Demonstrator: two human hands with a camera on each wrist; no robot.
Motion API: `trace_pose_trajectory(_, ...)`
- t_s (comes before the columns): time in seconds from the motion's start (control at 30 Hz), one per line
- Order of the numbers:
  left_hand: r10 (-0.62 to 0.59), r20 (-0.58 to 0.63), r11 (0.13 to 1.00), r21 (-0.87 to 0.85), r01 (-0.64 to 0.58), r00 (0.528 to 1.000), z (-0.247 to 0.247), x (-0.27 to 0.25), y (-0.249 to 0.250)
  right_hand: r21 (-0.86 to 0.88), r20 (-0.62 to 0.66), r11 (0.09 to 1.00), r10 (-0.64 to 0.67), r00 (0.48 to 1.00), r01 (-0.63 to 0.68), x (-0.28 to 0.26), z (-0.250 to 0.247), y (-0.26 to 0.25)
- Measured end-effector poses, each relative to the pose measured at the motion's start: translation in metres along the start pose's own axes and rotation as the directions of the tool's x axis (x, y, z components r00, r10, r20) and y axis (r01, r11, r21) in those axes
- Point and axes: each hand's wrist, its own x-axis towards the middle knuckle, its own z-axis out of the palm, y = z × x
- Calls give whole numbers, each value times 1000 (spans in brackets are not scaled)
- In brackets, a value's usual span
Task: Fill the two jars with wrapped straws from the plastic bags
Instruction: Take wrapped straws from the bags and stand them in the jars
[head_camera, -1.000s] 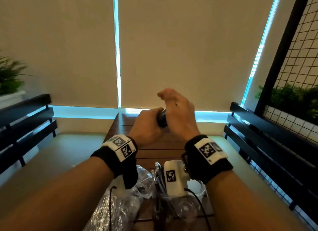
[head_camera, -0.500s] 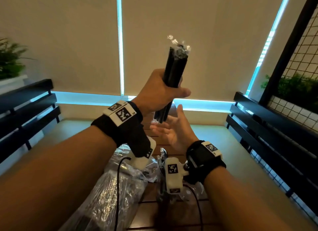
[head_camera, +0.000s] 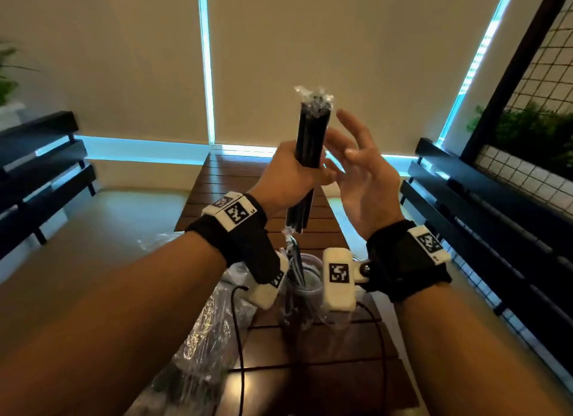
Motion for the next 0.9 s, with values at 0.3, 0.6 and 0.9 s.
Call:
trace_pose_trajectory(0.3,-45,235,983,184,1,971,30,-13,-38,-691,-103,693,-378,920,207,4,12,25)
trace_pose_trajectory(0.6,-552,343,652,745,138,760,-11,-46,-115,-756,-135,634,-390,911,159,-6,-20,107)
trace_pose_trajectory(0.9,-528,313,683,710,175,790,-5,-57,-163,-731,-308,670,-155,939,-130,-33,-39,194)
